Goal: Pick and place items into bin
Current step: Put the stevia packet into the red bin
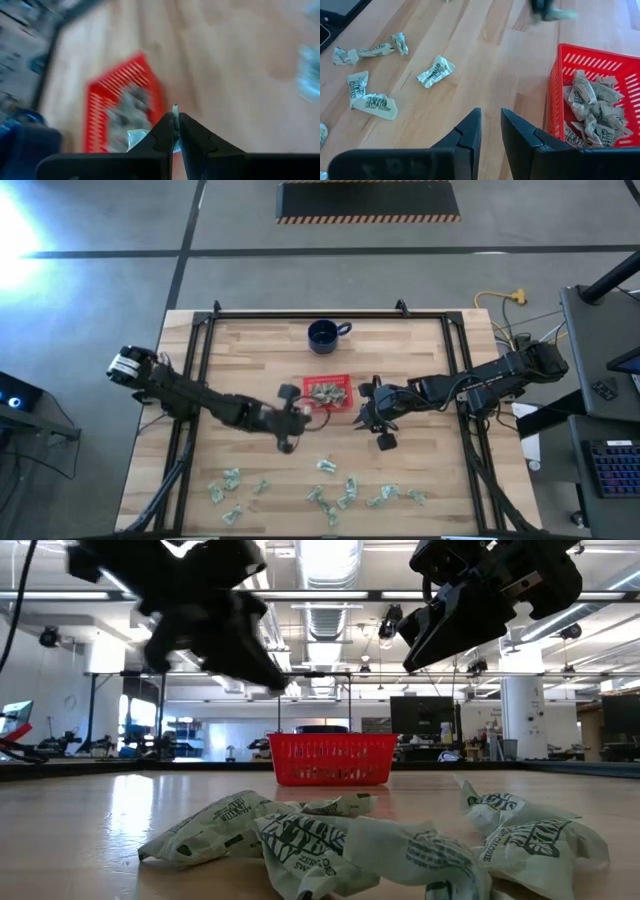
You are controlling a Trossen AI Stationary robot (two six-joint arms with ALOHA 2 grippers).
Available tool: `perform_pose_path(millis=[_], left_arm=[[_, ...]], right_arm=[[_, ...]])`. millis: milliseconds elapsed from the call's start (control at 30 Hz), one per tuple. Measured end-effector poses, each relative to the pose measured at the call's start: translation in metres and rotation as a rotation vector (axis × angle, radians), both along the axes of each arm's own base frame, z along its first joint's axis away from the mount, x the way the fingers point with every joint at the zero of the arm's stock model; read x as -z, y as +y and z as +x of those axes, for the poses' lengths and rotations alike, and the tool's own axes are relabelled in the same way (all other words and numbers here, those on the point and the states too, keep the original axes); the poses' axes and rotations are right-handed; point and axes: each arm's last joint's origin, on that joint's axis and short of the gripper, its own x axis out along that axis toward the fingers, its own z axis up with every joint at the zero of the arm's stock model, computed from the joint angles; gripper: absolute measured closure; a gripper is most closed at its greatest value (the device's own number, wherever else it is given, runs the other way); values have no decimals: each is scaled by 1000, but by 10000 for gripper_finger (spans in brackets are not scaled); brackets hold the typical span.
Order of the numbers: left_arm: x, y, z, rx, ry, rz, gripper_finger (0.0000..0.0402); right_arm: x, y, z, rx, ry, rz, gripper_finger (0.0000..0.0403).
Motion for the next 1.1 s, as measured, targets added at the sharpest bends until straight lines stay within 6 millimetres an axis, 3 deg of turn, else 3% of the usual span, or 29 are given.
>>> perform_pose_path(millis=[267, 467, 667, 1100], left_arm=[[-1, 52, 20, -146, -97, 17, 393], [-1, 75, 24, -131, -120, -49, 393], [-1, 77, 25, -111, -114, -36, 386], [-3, 70, 24, -87, -116, -42, 269]], right_arm=[[0, 0, 0, 2, 3, 2, 339], [0, 0, 0, -1, 3, -1, 339], [0, 0, 0, -4, 2, -5, 339], [4, 5, 5, -13, -10, 37, 339]])
